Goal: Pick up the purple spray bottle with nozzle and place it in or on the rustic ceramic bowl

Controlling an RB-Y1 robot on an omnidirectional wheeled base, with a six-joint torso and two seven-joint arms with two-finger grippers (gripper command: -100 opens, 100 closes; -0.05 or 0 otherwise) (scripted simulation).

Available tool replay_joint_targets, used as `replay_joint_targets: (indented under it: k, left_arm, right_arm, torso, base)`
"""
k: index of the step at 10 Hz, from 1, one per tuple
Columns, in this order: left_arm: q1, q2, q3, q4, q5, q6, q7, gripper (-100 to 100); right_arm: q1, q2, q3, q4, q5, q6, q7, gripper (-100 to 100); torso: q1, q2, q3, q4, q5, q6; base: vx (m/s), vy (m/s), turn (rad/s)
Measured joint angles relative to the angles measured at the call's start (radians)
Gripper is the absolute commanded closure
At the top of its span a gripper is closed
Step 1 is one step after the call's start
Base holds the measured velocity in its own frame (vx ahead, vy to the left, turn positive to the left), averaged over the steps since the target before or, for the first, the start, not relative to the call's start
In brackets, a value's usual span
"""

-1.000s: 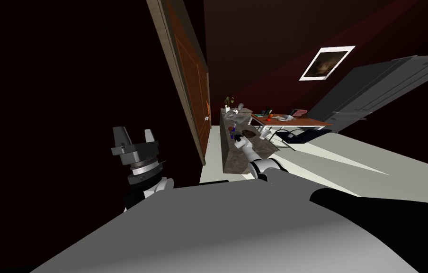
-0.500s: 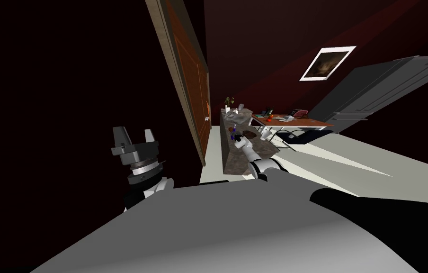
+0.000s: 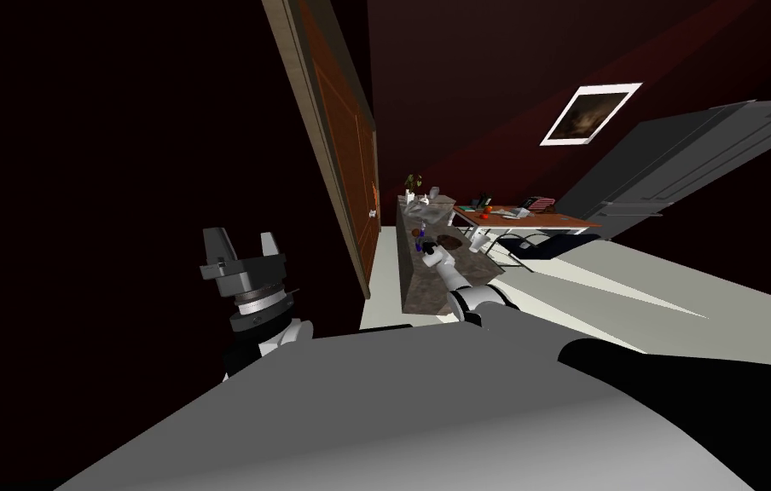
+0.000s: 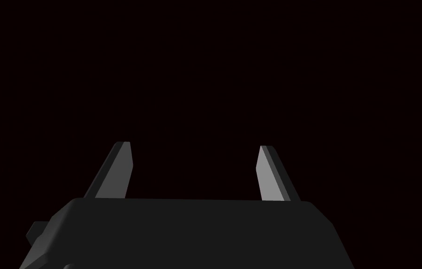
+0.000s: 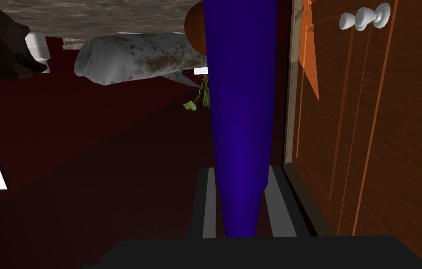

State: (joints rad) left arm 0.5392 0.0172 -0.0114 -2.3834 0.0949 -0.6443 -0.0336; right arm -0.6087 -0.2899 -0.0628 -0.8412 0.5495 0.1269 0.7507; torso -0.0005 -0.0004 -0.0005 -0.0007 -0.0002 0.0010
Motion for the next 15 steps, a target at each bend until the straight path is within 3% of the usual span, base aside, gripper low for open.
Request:
replay_joint_targets:
  k: [1,5,9,12,13,15]
  left_arm:
    - [0.0,0.0,0.0,0.0,0.0,0.0,0.0,0]
    - [0.0,0.0,0.0,0.0,0.0,0.0,0.0,0]
    - [0.0,0.0,0.0,0.0,0.0,0.0,0.0,0]
    - [0.0,0.0,0.0,0.0,0.0,0.0,0.0,0]
    - [0.0,0.0,0.0,0.0,0.0,0.0,0.0,0]
    - [0.0,0.0,0.0,0.0,0.0,0.0,0.0,0]
  right_arm:
    - [0.0,0.0,0.0,0.0,0.0,0.0,0.0,100]
    - [-0.028,0.054,0.005,-0.015,-0.004,0.005,0.051,100]
    - [-0.097,0.085,-0.001,0.019,-0.014,0.024,0.084,100]
    - [-0.14,0.068,0.036,0.002,-0.059,0.086,0.094,100]
    - [-0.169,0.066,0.024,0.03,-0.05,0.09,0.091,100]
    - [-0.189,0.047,0.045,0.005,-0.072,0.138,0.091,100]
  torso:
    - [0.0,0.0,0.0,0.0,0.0,0.0]
    - [-0.009,0.016,0.007,0.0,-0.004,0.0]
    - [-0.013,0.011,0.005,0.0,-0.004,0.0]
    - [-0.013,0.006,0.003,-0.001,-0.004,0.0]
    - [-0.013,0.004,0.001,-0.001,-0.004,0.0]
    - [-0.013,0.002,0.0,-0.001,-0.004,0.001]
  base:
    - [-0.103,-0.073,0.005]
    - [-0.21,-0.14,0.049]
    - [-0.145,-0.191,0.073]
    - [-0.066,-0.182,0.087]
    - [-0.026,-0.166,0.044]
    - [-0.01,-0.168,0.074]
